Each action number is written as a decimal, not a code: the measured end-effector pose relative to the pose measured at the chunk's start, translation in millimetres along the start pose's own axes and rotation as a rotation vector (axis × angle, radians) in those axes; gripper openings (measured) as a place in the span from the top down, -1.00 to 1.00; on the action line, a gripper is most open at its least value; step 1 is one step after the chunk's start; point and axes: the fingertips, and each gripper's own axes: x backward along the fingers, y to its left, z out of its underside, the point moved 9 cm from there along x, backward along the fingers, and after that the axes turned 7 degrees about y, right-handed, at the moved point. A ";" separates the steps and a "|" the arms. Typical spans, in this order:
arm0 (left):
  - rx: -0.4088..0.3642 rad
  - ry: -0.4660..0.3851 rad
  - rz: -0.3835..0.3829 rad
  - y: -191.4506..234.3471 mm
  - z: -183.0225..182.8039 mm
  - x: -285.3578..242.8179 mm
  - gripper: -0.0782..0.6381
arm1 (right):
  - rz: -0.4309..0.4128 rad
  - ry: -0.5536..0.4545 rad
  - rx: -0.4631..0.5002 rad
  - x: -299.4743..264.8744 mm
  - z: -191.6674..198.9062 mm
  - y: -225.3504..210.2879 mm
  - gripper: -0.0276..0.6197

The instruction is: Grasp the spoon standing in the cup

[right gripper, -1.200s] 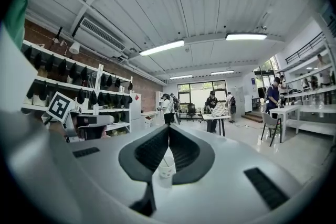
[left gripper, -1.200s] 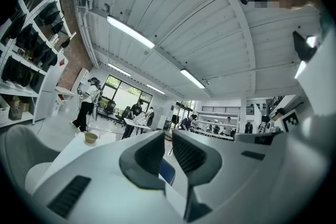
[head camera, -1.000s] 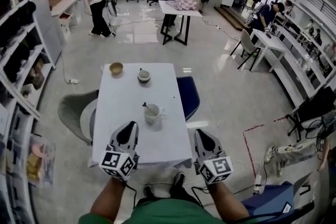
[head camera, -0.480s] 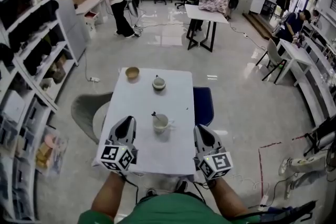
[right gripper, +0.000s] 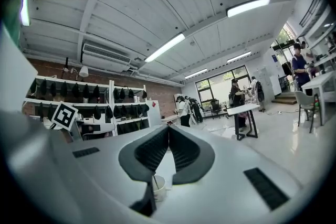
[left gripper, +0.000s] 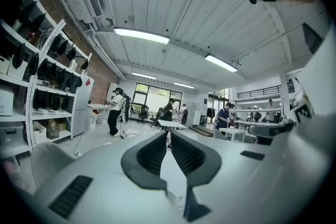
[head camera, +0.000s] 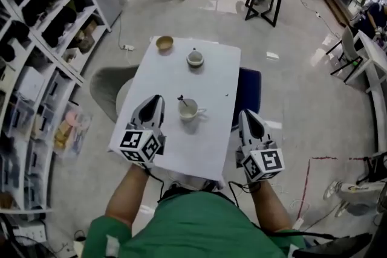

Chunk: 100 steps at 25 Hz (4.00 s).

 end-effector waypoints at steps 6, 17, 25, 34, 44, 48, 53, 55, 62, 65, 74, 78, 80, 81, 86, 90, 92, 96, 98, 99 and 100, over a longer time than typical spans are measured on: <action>0.029 0.097 -0.006 6.1 21.9 -33.2 0.67 | -0.041 0.041 -0.048 -16.7 14.8 -18.3 0.84; 0.297 0.373 0.066 72.7 112.7 -115.4 0.62 | 0.056 0.077 -0.071 -21.0 35.9 -16.7 0.84; 0.510 0.531 0.164 119.0 178.3 -163.8 0.31 | 0.221 0.089 -0.078 2.5 46.3 -5.3 0.84; 0.476 0.655 0.295 116.5 193.5 -190.1 0.29 | 0.346 0.074 -0.093 26.6 42.4 11.1 0.84; 0.588 0.636 0.328 120.1 200.3 -190.0 0.57 | 0.317 0.093 -0.121 18.4 55.1 27.1 0.84; 0.612 0.608 0.330 117.7 197.6 -182.7 0.62 | 0.307 0.100 -0.142 22.4 57.2 25.3 0.84; 0.644 0.565 0.334 114.6 190.9 -178.4 0.62 | 0.285 0.098 -0.140 20.3 55.2 21.0 0.84; 0.654 0.550 0.335 113.3 187.4 -175.0 0.62 | 0.274 0.103 -0.139 17.3 54.5 20.0 0.84; 0.661 0.474 0.339 112.7 162.4 -156.2 0.62 | 0.224 0.117 -0.130 1.9 53.2 21.8 0.84; 0.659 0.440 0.329 110.9 150.1 -144.1 0.62 | 0.205 0.123 -0.123 -4.3 51.0 22.2 0.84; 0.591 0.300 0.363 90.3 88.9 -109.5 0.62 | 0.155 0.103 -0.109 -20.5 37.2 21.3 0.84; 0.572 0.253 0.364 84.3 62.9 -92.9 0.62 | 0.137 0.092 -0.101 -28.7 28.2 23.9 0.84; 0.583 0.228 0.368 82.1 51.5 -82.6 0.62 | 0.133 0.090 -0.103 -31.5 24.1 26.6 0.84; 0.590 0.212 0.376 80.3 46.2 -77.8 0.62 | 0.132 0.089 -0.105 -32.7 22.4 27.5 0.85; 0.598 0.149 0.372 78.6 26.4 -53.0 0.62 | 0.116 0.080 -0.098 -40.1 15.5 34.0 0.85; 0.570 0.118 0.359 75.7 15.2 -33.9 0.62 | 0.106 0.087 -0.069 -41.5 12.1 41.7 0.85; 0.540 0.090 0.385 69.4 4.4 -27.3 0.62 | 0.099 0.086 -0.057 -40.9 9.1 44.2 0.85; 0.488 0.046 0.406 60.4 -12.3 -19.5 0.62 | 0.079 0.067 -0.046 -42.6 1.6 45.8 0.85; 0.478 0.034 0.405 58.9 -16.4 -16.0 0.62 | 0.075 0.057 -0.043 -43.3 -1.9 46.6 0.85; 0.479 0.028 0.410 57.8 -19.3 -15.1 0.62 | 0.075 0.050 -0.042 -43.7 -4.6 45.9 0.85; 0.483 0.022 0.416 56.3 -22.5 -14.3 0.62 | 0.075 0.043 -0.042 -43.8 -7.8 44.7 0.85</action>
